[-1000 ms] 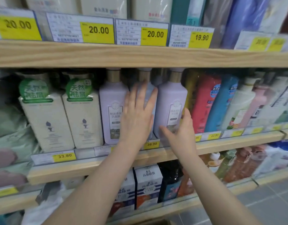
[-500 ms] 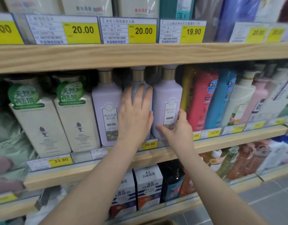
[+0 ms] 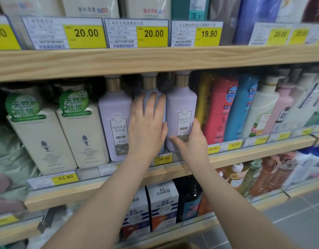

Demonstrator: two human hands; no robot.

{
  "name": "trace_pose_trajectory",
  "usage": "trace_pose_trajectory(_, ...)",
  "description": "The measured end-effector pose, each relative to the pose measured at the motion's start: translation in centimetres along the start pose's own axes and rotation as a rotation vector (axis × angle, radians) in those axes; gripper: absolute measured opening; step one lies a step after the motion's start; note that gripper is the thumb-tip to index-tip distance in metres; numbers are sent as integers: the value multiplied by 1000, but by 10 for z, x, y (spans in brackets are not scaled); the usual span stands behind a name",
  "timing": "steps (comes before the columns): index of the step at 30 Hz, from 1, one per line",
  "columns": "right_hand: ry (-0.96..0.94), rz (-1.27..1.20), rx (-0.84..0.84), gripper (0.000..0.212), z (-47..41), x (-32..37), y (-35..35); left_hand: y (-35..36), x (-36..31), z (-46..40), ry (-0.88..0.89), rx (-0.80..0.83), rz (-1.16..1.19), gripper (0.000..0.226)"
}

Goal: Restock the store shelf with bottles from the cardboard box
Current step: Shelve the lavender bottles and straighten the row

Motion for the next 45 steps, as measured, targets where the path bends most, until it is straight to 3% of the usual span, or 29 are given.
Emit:
trace_pose_trajectory(6, 2, 0, 20, 71, -1, 1, -1, 0, -1, -1, -30, 23, 15, 66)
trace_pose_trajectory(11, -27, 11, 165, 81, 3, -12, -22, -5, -14, 0, -76, 1, 78, 64)
trace_pose_trajectory(16, -69, 77, 6, 60, 0, -40, -83, 2, -77, -12, 113, -47, 118, 62)
trace_pose_trajectory(20, -10, 105, -63, 57, -13, -60, -107, 16, -91, -32, 61, 17, 78, 64)
trace_pose_trajectory(24, 104, 140, -14, 70, -28, -72, -97, 28, -84, -35, 43, 29, 10, 66)
trace_pose_trajectory(29, 142, 251, -32, 43, -35, -73, -81, 33, -80, -32, 92, -6, -26, 64)
trace_pose_trajectory(38, 88, 213, -53, 43, -34, -73, -79, 31, -83, -31, 89, -12, 4, 64)
trace_pose_trajectory(42, 75, 96, -207, 46, -30, -88, -110, 36, -116, -27, 119, -67, 247, 66)
trace_pose_trajectory(45, 137, 68, -216, 51, -36, -108, -131, 60, -131, -25, -142, 87, 579, 74)
Point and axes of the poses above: each hand's wrist, its own z-axis away from the middle knuckle, its own y-axis out of the palm, x = y × z, the point moved 5 cm from there along -z, towards the middle knuckle, and after that the axes turned 2 degrees about x, right-handed, at the moved point
